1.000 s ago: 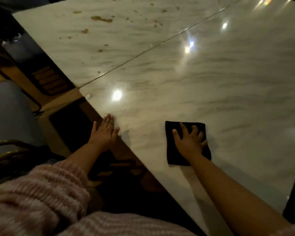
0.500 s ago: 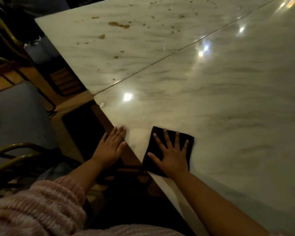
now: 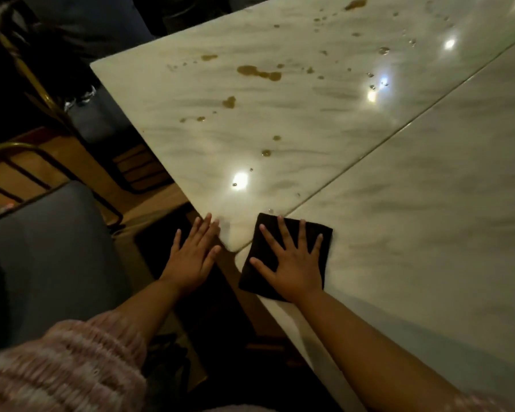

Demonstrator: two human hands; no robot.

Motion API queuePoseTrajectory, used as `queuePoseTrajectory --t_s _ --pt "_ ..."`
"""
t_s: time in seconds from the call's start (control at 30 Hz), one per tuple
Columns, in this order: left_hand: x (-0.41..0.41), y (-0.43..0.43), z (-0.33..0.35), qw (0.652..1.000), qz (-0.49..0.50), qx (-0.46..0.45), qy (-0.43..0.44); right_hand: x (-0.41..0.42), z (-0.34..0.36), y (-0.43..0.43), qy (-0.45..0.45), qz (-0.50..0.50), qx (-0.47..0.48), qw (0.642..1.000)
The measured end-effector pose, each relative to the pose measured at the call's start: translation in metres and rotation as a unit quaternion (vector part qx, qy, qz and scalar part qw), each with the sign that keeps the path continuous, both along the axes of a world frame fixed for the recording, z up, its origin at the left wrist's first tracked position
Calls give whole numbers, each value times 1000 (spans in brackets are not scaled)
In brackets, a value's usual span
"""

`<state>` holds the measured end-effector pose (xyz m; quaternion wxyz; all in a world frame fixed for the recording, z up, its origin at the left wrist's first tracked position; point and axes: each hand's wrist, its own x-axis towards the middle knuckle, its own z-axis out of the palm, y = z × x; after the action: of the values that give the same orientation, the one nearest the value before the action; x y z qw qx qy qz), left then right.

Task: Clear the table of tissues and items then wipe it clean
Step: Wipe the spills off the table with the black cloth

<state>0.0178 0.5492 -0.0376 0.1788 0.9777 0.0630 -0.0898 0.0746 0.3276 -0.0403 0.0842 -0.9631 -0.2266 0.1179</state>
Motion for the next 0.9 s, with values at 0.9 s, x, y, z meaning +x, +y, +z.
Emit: queuePoseTrajectory --t_s 0.9 --pt "135 121 0 995 1 21 93 275 0 31 -11 -107 -3 994"
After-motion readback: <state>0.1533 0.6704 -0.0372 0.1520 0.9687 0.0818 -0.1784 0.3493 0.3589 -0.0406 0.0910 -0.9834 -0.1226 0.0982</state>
